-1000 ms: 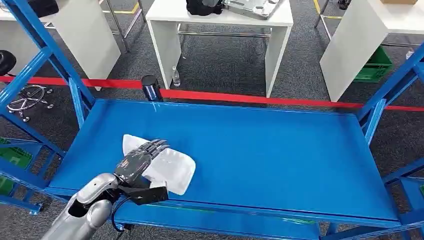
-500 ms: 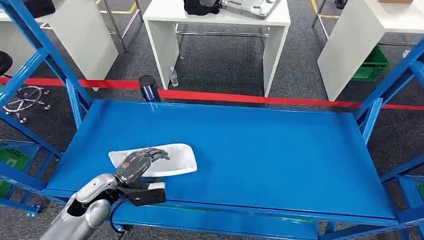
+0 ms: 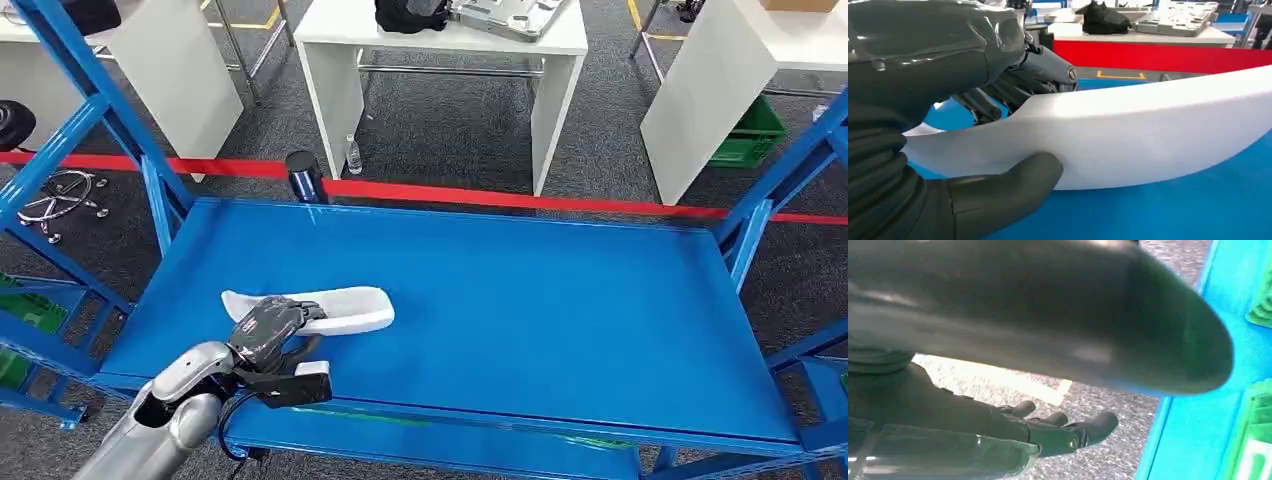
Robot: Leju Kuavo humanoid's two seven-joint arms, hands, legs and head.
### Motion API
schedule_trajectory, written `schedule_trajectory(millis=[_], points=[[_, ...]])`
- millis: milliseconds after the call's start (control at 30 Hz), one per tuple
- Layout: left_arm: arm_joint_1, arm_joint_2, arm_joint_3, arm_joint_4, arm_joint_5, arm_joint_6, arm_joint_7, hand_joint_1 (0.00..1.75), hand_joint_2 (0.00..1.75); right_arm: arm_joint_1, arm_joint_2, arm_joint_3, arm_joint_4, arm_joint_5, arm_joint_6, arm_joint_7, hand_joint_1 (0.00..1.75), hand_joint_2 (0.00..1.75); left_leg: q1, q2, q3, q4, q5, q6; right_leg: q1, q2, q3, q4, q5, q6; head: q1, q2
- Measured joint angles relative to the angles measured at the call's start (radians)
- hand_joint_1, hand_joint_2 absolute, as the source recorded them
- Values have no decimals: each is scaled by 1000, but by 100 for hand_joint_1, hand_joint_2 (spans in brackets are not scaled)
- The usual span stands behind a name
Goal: Take the parts from the cabinet and place them on the table.
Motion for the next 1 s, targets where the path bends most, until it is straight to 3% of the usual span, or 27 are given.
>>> schedule_trajectory(millis=[67,100,167,200,233,267,300,367,400,433,500,533,567,600,633,700,733,767,800,867,900,967,1000], points=[[-1,2,0,-3,2,-6,2,159,175,3,2,0,0,-1,0,-2,0,0,4,0,-8,10,-9,-7,-10,0,2,-4,5,-12,0,0],[-2,3,-1,-5,2,-7,2,161,175,3,2,0,0,-3,0,-2,0,0,4,1,-19,40,-34,-14,-11,0,3,-4,4,-15,-2,0],[-3,5,-2,-6,3,-9,2,161,175,4,3,0,0,-3,0,-3,0,0,11,1,-92,202,-119,-27,-10,-1,-1,-3,5,-19,-3,0],[-2,5,-3,-6,3,-10,3,164,175,6,3,0,0,-3,0,-4,0,0,13,1,-130,282,-150,-29,-8,-1,-2,-3,5,-19,-3,0],[-1,6,-5,-6,3,-10,4,164,175,8,3,0,0,-3,0,-5,0,0,14,1,-154,333,-160,-30,-7,-1,-2,-3,6,-19,-3,0],[-1,6,-6,-6,5,-11,5,164,175,9,3,0,0,-3,0,-5,0,0,14,1,-151,327,-145,-29,-6,-1,-1,-3,6,-19,-3,0],[-2,6,-6,-6,9,-12,5,164,175,9,4,0,0,-3,0,-6,0,0,14,1,-123,270,-108,-25,-5,-1,0,-3,6,-19,-3,0],[-5,6,-5,-6,12,-10,5,164,175,8,5,0,-1,-3,1,-7,0,0,12,1,-27,83,-23,-11,-2,2,5,-4,6,-19,-3,0],[-10,7,-2,-6,14,-7,5,164,175,8,8,0,-1,-3,1,-7,0,0,6,1,12,7,-17,1,-5,1,6,-4,6,-18,-2,0],[-11,6,1,-6,22,-5,3,164,175,6,10,0,-2,-3,1,-7,0,0,2,6,12,2,-20,1,3,1,2,-4,8,-14,-1,0],[-10,8,8,-5,32,5,-1,164,175,6,10,0,-3,-3,1,-7,0,0,-4,5,7,3,-19,4,-3,0,0,-7,11,-5,-2,0],[-10,8,8,-6,33,6,-2,164,175,5,13,0,-3,-3,1,-7,0,0,-4,5,7,0,-16,8,-2,0,2,-13,14,2,-2,0],[-10,8,10,-6,34,8,-4,164,175,4,14,0,-3,-3,1,-7,0,0,3,5,26,-22,-1,17,3,0,1,-12,13,6,-1,0],[-10,6,11,-6,37,12,-6,164,175,4,13,0,-4,-2,1,-7,0,0,5,8,29,-32,6,22,1,-1,-14,14,-4,4,0,0],[-9,5,13,-6,45,16,-8,164,175,3,13,0,-4,-2,1,-7,0,0,6,8,27,-32,8,26,0,-1,-36,67,-34,-1,0,0],[6,-3,33,-8,94,37,-34,164,175,4,11,0,-4,-2,1,-6,0,0,3,8,22,-31,8,26,0,-1,-118,241,-105,-6,2,0],[17,-6,50,-16,145,42,-56,164,175,5,11,-1,-4,-3,1,-6,0,0,2,8,21,-30,8,26,0,-1,-148,305,-122,-2,2,0],[29,-11,66,-25,194,40,-82,164,175,7,11,-1,-4,-3,1,-4,0,0,2,8,20,-29,8,25,-1,-1,-152,312,-118,6,2,0],[40,-22,94,-45,277,26,-120,164,175,7,12,-1,-4,-3,1,-4,0,0,2,7,21,-27,7,25,-2,-1,-130,267,-95,17,2,0],[56,-47,153,-103,448,-24,-192,164,175,5,11,-1,-8,-3,1,2,0,0,5,3,20,-15,-1,17,-7,-1,-33,70,-16,39,2,0],[60,-61,180,-135,536,-61,-216,164,175,3,12,-1,-10,-3,1,2,0,0,4,3,17,-4,-8,11,-8,-4,-4,-2,-3,34,2,0],[64,-82,229,-204,754,-177,-251,164,175,-5,13,-1,-11,-3,3,3,0,0,-3,1,4,8,-13,4,-2,-1,-3,6,-2,7,1,0],[66,-97,250,-247,865,-239,-254,164,175,-5,13,-1,-12,-3,5,3,0,0,-2,1,4,7,-12,3,2,0,-6,6,-3,3,0,0]])
